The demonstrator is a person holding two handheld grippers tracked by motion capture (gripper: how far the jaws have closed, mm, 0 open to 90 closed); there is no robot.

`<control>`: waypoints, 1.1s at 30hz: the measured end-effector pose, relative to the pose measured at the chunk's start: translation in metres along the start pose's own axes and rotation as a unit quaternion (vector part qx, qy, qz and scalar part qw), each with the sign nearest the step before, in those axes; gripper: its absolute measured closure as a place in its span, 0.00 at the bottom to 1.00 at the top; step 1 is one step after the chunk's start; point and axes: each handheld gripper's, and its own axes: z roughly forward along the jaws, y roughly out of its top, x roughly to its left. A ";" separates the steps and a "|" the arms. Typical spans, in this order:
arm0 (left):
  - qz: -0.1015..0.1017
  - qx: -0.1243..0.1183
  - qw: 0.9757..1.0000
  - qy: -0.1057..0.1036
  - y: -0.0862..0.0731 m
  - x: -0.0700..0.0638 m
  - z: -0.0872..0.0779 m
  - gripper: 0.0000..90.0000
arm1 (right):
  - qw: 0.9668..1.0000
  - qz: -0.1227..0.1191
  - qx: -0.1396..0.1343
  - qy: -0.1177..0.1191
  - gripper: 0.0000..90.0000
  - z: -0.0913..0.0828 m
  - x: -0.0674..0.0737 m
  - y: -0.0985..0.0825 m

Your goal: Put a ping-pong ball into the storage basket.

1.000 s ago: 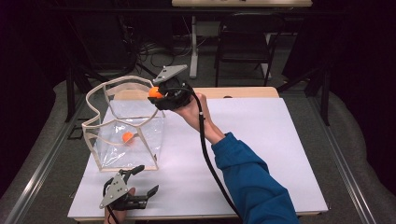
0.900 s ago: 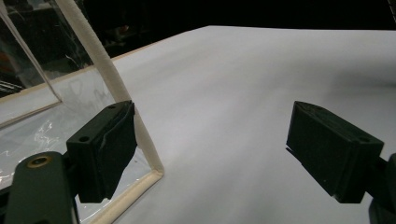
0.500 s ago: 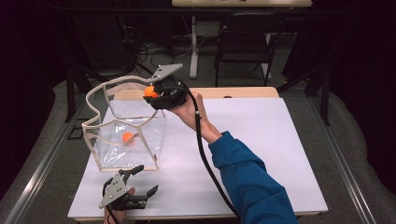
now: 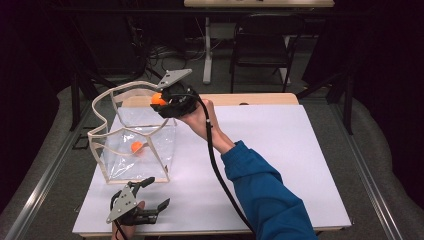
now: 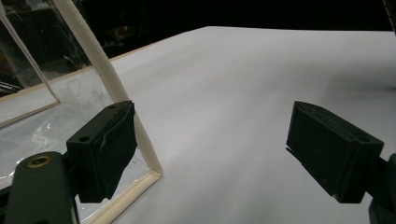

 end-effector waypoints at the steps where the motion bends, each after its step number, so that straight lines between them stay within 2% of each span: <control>1: 0.001 0.000 1.000 0.001 0.000 0.000 0.000 0.18 | 1.000 0.000 0.000 0.001 0.56 0.000 0.000 0.000; 33: 0.000 0.001 1.000 0.000 0.000 0.000 0.000 0.18 | 1.000 -0.008 0.019 0.011 0.56 0.018 0.009 0.009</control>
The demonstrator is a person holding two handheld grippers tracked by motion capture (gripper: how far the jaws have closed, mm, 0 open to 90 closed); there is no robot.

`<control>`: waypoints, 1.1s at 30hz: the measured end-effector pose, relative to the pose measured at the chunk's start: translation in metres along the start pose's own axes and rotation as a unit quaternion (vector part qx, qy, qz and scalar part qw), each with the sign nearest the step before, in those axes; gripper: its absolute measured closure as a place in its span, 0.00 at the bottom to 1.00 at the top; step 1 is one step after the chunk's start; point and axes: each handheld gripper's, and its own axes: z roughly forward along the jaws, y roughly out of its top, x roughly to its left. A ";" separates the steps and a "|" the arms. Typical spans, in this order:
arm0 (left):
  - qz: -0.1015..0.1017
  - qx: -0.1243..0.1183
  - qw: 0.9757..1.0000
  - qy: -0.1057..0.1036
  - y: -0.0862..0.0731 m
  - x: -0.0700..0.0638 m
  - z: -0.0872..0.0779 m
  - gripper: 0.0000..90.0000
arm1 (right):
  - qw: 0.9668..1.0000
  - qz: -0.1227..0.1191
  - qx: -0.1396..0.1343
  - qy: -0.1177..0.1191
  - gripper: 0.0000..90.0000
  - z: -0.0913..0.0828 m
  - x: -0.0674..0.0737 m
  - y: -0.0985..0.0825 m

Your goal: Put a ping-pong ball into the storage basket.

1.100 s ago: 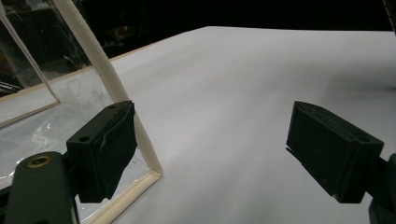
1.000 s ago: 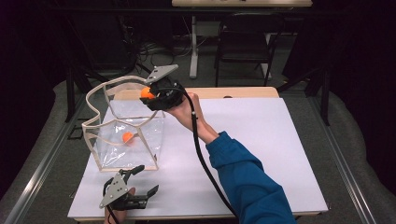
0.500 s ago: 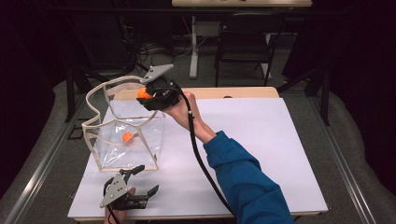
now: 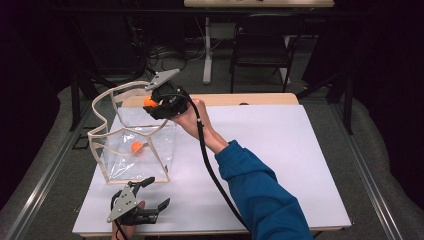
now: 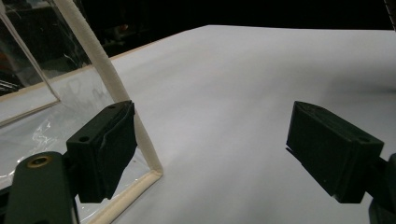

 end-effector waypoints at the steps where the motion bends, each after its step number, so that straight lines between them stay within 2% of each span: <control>1: 0.000 0.000 1.000 0.000 0.000 0.000 0.000 0.18 | 1.000 0.000 0.001 0.000 0.56 0.001 0.000 0.000; 18: 0.001 0.001 1.000 -0.005 0.000 0.000 0.000 0.18 | 1.000 0.004 0.020 0.003 0.56 0.010 0.001 -0.001; 33: -0.001 -0.001 1.000 -0.002 0.000 0.000 0.000 0.18 | 0.998 -0.003 0.052 0.024 0.56 0.018 0.007 0.000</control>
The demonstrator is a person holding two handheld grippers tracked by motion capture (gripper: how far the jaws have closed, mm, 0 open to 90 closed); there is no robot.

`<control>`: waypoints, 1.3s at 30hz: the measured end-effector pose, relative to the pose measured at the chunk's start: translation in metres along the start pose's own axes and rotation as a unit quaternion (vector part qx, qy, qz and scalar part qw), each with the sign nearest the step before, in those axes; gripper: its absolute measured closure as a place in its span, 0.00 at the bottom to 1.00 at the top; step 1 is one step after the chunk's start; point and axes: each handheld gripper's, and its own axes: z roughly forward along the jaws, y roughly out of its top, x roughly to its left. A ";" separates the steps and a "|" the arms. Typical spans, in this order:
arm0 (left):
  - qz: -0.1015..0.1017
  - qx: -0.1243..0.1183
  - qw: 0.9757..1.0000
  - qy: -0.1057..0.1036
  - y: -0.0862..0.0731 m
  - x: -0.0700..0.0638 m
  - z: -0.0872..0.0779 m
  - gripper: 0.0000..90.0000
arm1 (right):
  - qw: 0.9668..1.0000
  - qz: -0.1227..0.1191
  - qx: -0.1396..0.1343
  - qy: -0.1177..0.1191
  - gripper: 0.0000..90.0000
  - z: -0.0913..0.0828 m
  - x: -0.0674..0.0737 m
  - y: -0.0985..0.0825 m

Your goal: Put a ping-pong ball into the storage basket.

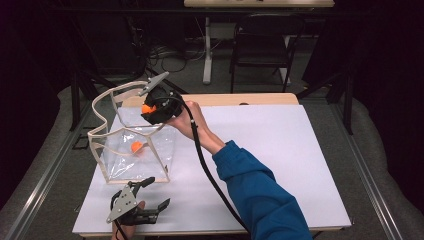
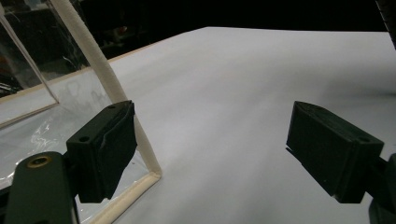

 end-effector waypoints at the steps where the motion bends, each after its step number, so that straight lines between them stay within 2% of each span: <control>1: 0.000 0.000 1.000 -0.003 0.000 0.000 0.000 0.18 | 1.000 -0.001 0.001 0.001 0.56 0.000 0.000 0.000; 8: 0.001 -0.001 1.000 -0.002 0.000 -0.001 0.000 0.18 | 1.000 0.001 0.016 0.012 0.56 0.003 0.000 0.000; 30: 0.001 -0.004 1.000 -0.001 0.000 -0.001 0.000 0.18 | 0.998 -0.001 0.052 0.027 0.56 0.018 0.005 0.001; 39: 0.002 -0.003 1.000 -0.002 0.000 -0.001 0.000 0.18 | 0.998 0.003 0.058 0.032 0.56 0.021 0.004 0.003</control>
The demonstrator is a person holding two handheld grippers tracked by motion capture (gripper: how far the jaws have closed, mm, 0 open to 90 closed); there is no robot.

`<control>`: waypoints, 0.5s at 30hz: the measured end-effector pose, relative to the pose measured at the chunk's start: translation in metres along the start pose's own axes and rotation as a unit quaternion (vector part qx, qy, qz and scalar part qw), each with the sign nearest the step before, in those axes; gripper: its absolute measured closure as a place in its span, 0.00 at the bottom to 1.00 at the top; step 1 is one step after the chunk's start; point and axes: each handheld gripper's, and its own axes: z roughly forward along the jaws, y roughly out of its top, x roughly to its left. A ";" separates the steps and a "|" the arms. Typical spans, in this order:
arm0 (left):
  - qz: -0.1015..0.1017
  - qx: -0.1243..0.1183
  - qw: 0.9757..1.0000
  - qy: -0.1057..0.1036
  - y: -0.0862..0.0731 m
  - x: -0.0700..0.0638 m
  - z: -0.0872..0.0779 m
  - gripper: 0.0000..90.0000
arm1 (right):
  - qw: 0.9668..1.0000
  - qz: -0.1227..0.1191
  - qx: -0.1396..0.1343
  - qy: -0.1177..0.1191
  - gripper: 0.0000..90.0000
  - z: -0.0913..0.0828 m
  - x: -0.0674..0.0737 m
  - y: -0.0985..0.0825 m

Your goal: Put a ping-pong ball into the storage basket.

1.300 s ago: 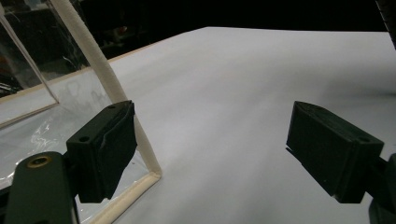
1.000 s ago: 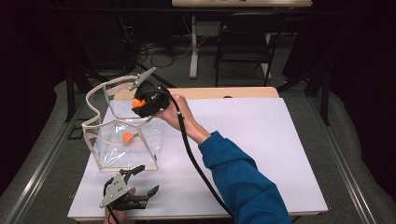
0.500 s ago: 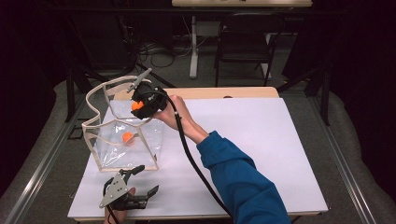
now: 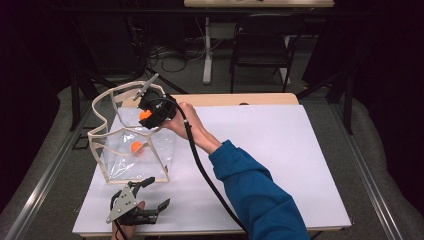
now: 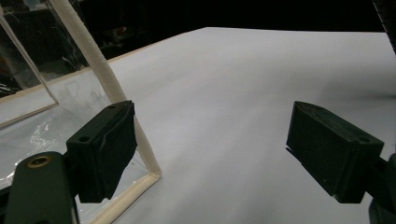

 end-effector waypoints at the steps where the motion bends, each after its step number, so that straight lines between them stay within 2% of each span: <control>1: 0.001 -0.001 1.000 0.000 0.000 0.000 0.000 0.18 | 1.000 0.000 0.001 0.001 0.56 0.001 0.000 0.000; 9: -0.002 0.000 1.000 0.000 0.000 0.000 0.000 0.18 | 1.000 0.009 0.011 0.004 0.56 0.008 -0.001 0.001; 15: 0.000 0.001 1.000 0.000 0.000 0.001 0.000 0.18 | 1.000 0.006 0.022 0.008 0.56 0.013 -0.001 0.000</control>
